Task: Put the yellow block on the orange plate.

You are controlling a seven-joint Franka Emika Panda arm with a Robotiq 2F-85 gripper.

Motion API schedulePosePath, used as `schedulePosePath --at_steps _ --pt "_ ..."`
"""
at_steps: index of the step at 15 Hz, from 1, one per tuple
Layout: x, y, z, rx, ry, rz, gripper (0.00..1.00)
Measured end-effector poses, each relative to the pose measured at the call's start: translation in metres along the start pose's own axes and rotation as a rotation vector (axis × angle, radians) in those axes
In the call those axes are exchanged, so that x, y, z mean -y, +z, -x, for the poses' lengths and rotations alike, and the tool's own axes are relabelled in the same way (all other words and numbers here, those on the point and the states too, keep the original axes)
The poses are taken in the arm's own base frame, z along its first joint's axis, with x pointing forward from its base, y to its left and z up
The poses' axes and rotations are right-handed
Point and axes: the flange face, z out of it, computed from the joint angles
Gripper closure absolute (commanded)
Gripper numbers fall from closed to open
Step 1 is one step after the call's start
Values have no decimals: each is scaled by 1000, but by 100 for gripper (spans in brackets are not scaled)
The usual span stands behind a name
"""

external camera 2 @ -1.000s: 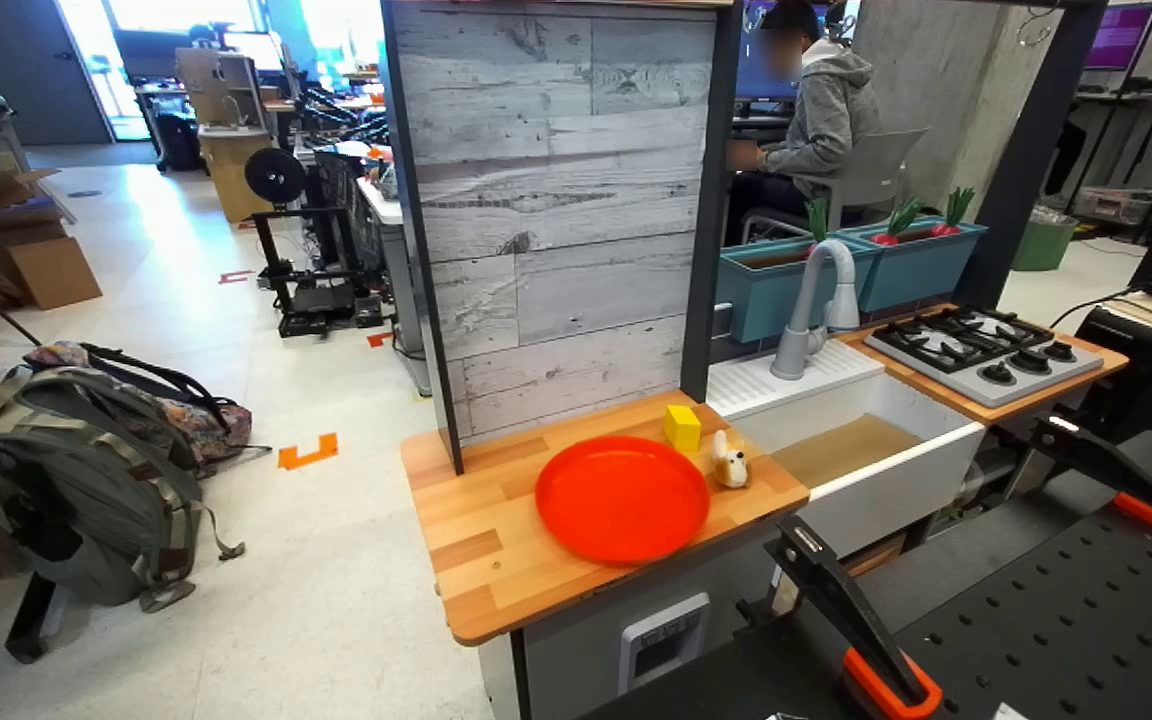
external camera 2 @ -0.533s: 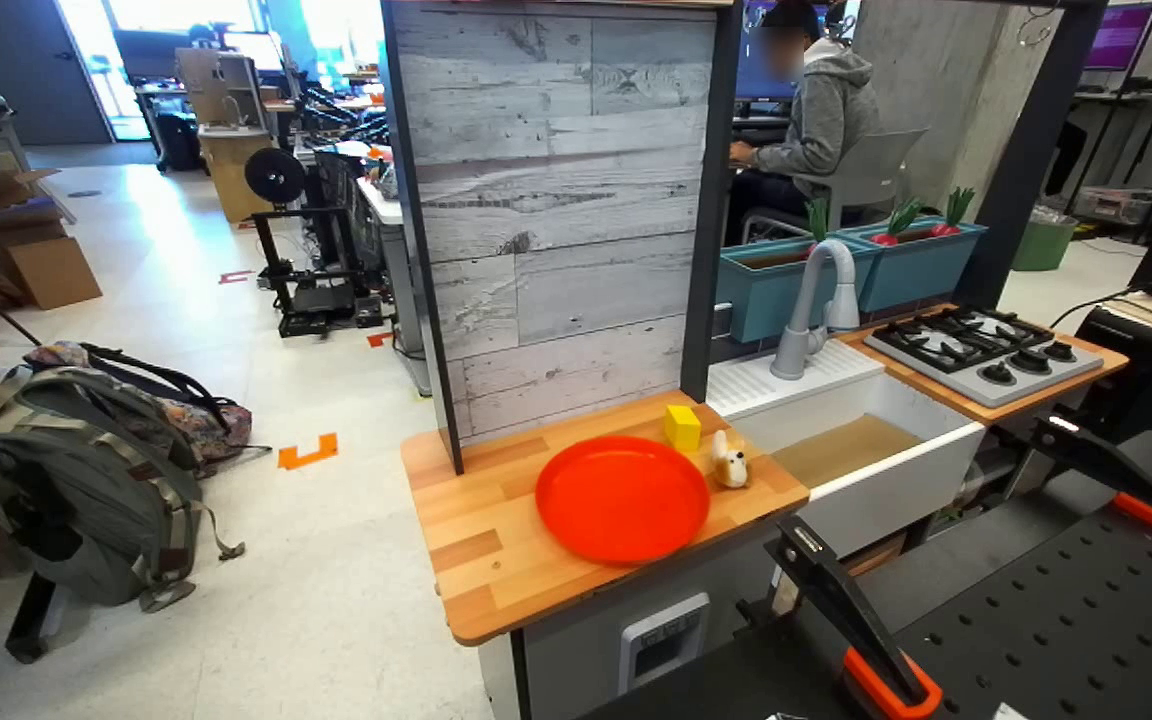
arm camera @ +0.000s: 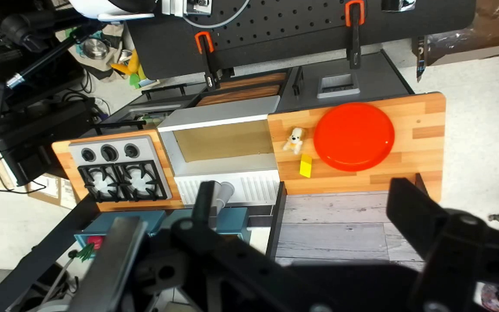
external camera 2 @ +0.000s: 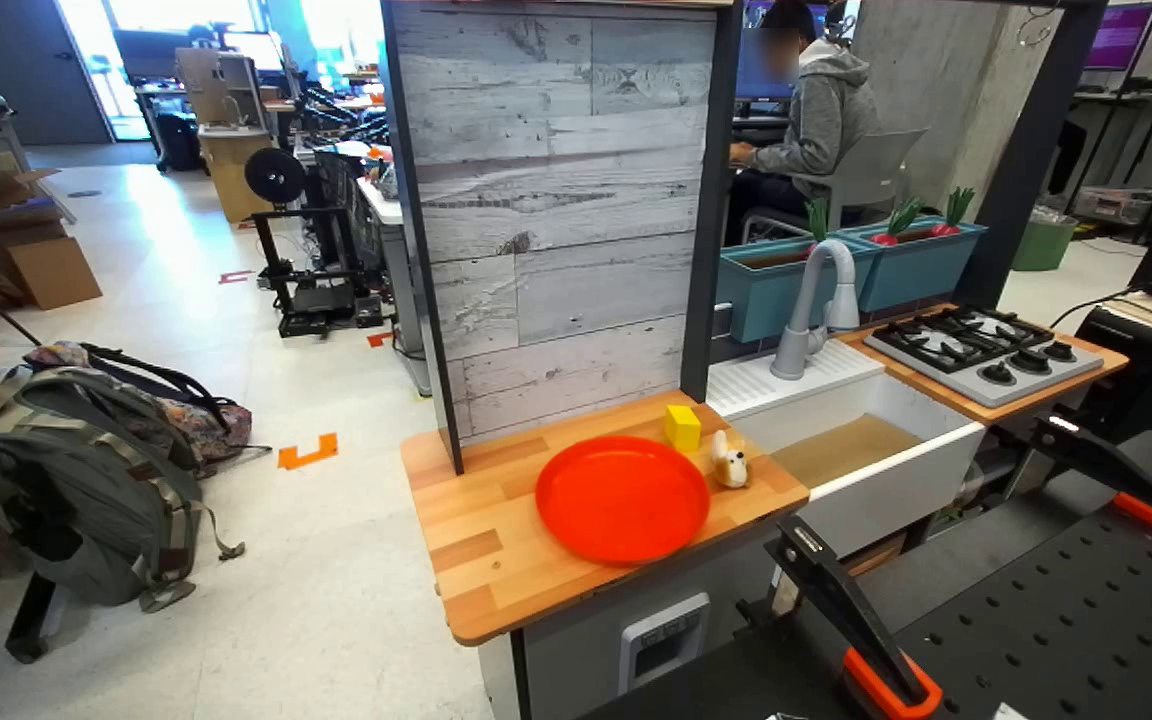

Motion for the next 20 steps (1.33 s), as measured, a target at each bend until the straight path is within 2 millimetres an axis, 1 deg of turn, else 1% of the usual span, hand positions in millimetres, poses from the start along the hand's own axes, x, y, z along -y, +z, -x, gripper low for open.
schedulePosePath --at_steps 8,10,11,13,16,18,20 --pt "0 1 0 2 1 0 0" --pt "-4 7 -7 -16 13 -20 0" --pt "-8 14 -14 -29 24 -37 0" --pt "-16 33 -32 -54 51 -77 0" --pt "-26 71 -67 -86 94 -141 0" --pt "-29 105 -92 -74 113 -174 0" --pt "-28 148 -114 -26 128 -200 0"
